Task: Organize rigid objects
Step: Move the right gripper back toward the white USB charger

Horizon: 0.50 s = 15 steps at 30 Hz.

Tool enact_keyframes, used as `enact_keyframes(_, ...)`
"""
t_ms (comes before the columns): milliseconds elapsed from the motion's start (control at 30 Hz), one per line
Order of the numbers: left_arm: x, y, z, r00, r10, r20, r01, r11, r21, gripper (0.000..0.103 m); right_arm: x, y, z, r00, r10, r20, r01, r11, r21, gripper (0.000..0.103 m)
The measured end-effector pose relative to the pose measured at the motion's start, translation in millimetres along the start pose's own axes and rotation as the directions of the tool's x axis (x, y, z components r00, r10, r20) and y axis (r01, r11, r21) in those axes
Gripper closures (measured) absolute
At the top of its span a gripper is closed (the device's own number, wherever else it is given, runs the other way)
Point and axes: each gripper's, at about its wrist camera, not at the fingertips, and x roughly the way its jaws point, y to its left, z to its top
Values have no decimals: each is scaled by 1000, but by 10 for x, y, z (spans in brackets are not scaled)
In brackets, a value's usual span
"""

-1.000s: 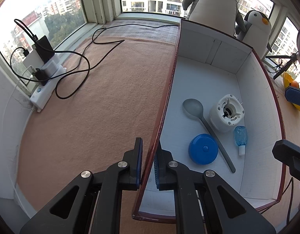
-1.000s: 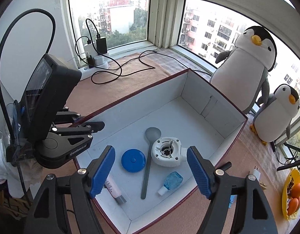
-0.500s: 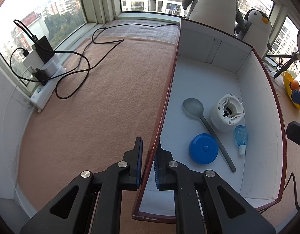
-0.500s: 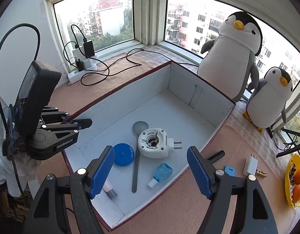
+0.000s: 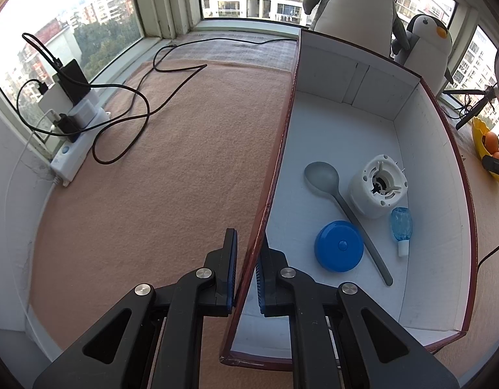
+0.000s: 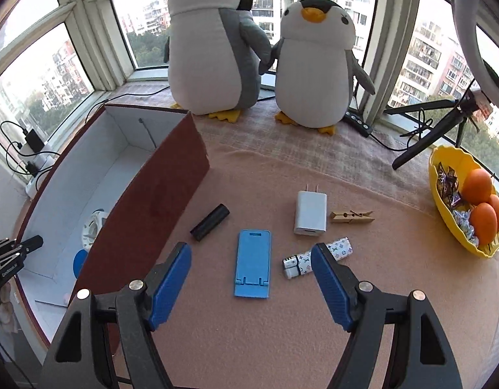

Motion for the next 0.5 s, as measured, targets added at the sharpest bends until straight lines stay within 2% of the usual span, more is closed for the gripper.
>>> enact_keyframes(233,10,-12,9,1000,6,-6,-6,1000,1,94,282,-547,154,996,40,-84,-27,989,147,42)
enact_keyframes(500,26,-17,19,1000,8,-13,-8,1000,-2,94,732,-819,303,982,78,-171,-42,978,206,53)
